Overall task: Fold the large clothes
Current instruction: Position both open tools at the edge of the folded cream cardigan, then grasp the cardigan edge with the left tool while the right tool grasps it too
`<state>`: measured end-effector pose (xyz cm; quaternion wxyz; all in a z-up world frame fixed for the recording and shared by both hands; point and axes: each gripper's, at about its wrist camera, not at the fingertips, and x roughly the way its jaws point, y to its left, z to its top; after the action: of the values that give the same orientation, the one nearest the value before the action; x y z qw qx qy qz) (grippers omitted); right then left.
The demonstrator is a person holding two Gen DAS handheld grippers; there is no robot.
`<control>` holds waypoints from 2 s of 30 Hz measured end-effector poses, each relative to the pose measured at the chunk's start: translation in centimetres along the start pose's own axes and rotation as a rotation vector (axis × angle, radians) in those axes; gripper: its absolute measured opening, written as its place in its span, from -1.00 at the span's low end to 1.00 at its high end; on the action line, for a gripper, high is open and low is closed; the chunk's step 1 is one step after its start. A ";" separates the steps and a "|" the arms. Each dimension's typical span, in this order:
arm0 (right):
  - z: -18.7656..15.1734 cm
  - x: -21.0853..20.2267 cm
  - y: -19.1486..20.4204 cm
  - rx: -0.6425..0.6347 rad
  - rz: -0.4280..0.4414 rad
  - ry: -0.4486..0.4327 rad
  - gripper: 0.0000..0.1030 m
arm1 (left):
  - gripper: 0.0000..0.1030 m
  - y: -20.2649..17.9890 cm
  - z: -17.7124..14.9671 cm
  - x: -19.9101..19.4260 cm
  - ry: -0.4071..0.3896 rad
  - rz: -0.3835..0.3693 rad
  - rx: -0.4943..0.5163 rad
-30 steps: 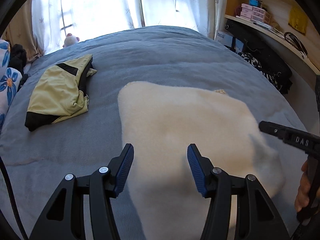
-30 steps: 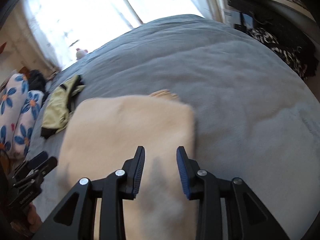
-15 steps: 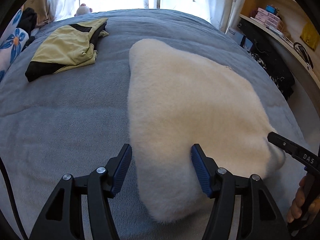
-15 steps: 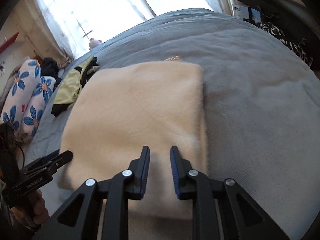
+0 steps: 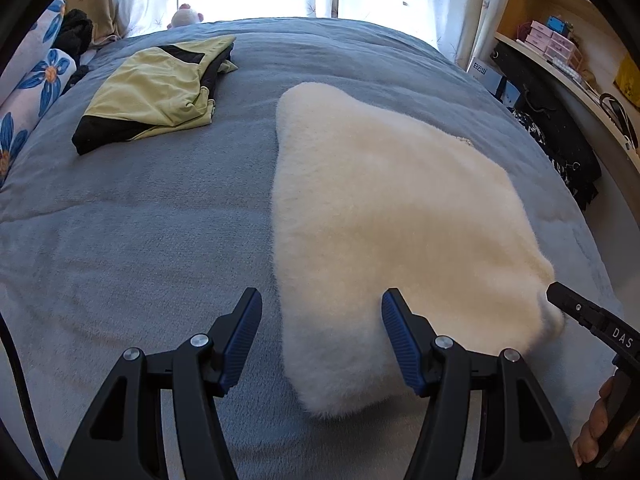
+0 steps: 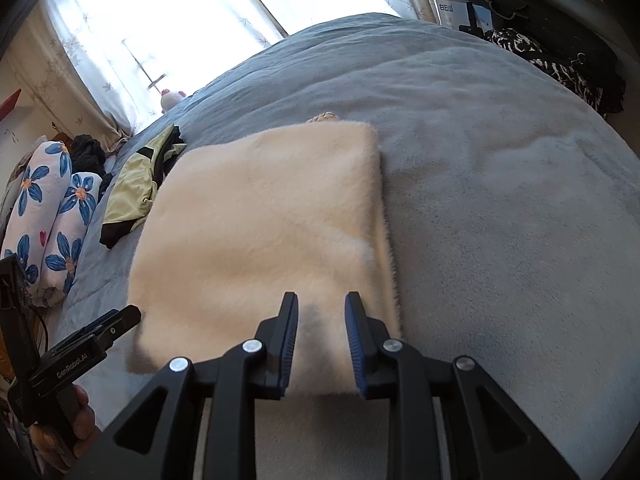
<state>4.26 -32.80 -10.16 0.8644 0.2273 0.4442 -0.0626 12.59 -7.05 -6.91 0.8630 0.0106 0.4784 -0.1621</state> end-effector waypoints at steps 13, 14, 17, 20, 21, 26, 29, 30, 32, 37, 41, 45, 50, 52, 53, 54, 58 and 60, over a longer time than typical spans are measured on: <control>-1.4 -2.1 1.7 -0.026 0.003 0.015 -0.33 | 0.19 -0.1 -0.5 -3.3 -0.018 -0.020 -0.013; -1.4 -2.4 1.9 -0.034 0.005 0.016 -0.33 | 0.19 -0.1 -0.5 -3.5 -0.016 -0.019 -0.013; -1.5 -3.0 2.6 -0.065 -0.017 0.010 -0.03 | 0.19 -0.3 -0.5 -4.0 -0.009 0.015 -0.024; -1.1 -3.6 2.8 -0.076 -0.037 0.008 0.36 | 0.19 0.0 -0.3 -4.5 -0.005 0.036 -0.036; -0.9 -3.6 2.8 -0.074 -0.037 0.014 0.36 | 0.19 0.1 -0.2 -4.7 -0.004 0.042 -0.044; 1.0 -3.5 1.3 -0.018 0.012 0.083 0.36 | 0.46 1.3 0.3 -4.9 0.042 -0.024 -0.068; 2.7 -3.7 -0.1 0.027 0.012 0.091 0.36 | 0.64 2.0 1.0 -4.8 0.066 -0.097 -0.087; 3.3 -3.8 -0.7 0.046 0.016 0.090 0.36 | 0.64 2.1 1.3 -4.5 0.079 -0.119 -0.088; 4.6 -3.4 -1.8 0.079 0.047 0.108 0.37 | 0.64 2.3 2.1 -3.9 0.101 -0.151 -0.085; 6.5 -0.8 -3.7 0.103 0.112 0.184 0.38 | 0.64 2.1 3.7 -1.9 0.131 -0.191 -0.066; 7.0 1.8 -5.1 0.120 0.148 0.245 0.50 | 0.65 2.5 4.6 0.9 0.183 -0.241 -0.088; 6.9 4.9 -6.5 0.157 0.209 0.298 0.62 | 0.65 3.1 4.8 4.1 0.226 -0.274 -0.112; 6.5 8.2 -7.3 0.159 0.266 0.353 0.91 | 0.65 3.5 4.7 7.6 0.281 -0.328 -0.164; 6.5 9.3 -7.2 0.143 0.293 0.363 0.91 | 0.72 3.5 4.6 8.5 0.287 -0.361 -0.169; 6.5 9.7 -7.2 0.139 0.297 0.366 0.91 | 0.74 3.4 4.6 8.8 0.283 -0.368 -0.166; 6.4 10.2 -7.1 0.134 0.301 0.370 0.91 | 0.76 3.2 4.6 9.0 0.281 -0.375 -0.161; 6.8 11.9 -6.3 0.091 0.326 0.375 0.91 | 0.91 2.7 4.6 10.3 0.287 -0.406 -0.152; 7.1 12.6 -5.5 0.069 0.338 0.369 0.91 | 0.97 2.4 4.6 11.0 0.290 -0.417 -0.149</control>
<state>15.34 -39.71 -18.47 0.7586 0.3353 0.5478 0.1099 22.48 -8.50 -13.85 0.7318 -0.1286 0.5996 -0.2975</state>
